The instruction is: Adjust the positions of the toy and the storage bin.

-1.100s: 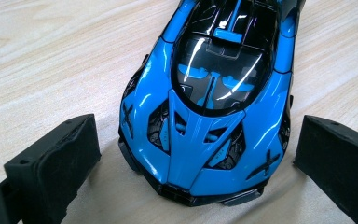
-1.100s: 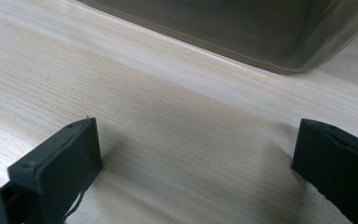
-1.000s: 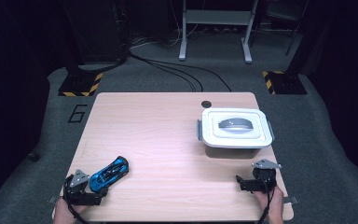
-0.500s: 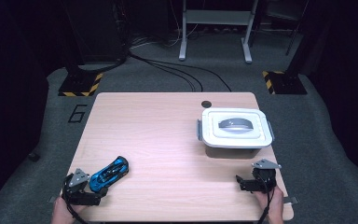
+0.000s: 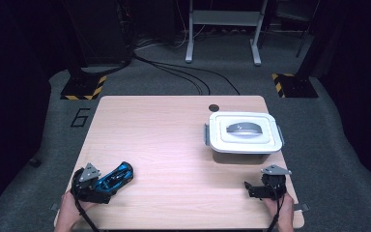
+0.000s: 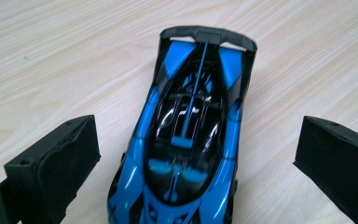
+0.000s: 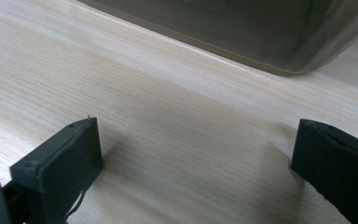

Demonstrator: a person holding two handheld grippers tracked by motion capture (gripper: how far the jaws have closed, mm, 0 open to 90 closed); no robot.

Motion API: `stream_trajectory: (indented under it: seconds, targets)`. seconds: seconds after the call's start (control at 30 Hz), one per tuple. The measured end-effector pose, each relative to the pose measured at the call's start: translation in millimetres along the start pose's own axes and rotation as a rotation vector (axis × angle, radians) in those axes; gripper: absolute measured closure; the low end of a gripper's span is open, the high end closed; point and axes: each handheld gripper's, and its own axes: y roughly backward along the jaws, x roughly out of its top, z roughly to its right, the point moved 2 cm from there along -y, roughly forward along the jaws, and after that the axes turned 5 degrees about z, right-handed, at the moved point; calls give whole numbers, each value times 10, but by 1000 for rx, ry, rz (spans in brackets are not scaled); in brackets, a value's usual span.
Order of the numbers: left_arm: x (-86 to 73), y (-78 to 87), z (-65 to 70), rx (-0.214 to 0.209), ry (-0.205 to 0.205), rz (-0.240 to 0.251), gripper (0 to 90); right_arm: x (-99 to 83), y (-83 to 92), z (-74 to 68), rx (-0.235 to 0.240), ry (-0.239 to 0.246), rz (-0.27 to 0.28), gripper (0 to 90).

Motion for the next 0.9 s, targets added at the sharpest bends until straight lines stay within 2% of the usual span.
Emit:
stream_trajectory:
  seconds: [0.1, 0.17, 0.4, 0.47, 0.5, 0.6, 0.7, 0.77, 0.83, 0.9]
  targets:
    - [57, -70, 1, -16, -8, -16, 0, 0, 0, 1, 1, 0, 0, 5]
    - [111, -153, -9, -29, -35, -41, 0, 1, 1, -2, 1, -6, -1, 6]
    - [212, -324, 19, -49, -32, -84, 0, 0, 0, 0, 0, 2, 0, 7]
    - [244, -373, 26, -57, -52, -101, 0, 0, 0, 1, 2, 2, 0, 7]
    - [258, -395, 42, -60, -49, -111, 0, -4, 5, 10, 4, 17, -3, 8]
    - [299, -460, 47, -64, -54, -130, 0, -3, 6, 8, 4, 16, -4, 8]
    - [329, -518, 51, -71, -33, -128, 0, -3, 6, 9, 5, 17, -3, 10]
    - [354, -542, 39, -75, -56, -150, 0, -3, 5, 9, 5, 17, -2, 10]
    - [356, -582, 56, -75, -40, -162, 0, -3, 6, 8, 5, 17, -3, 10]
    - [362, -610, 52, -79, -41, -174, 14, -4, 7, 6, 4, 14, -3, 10]
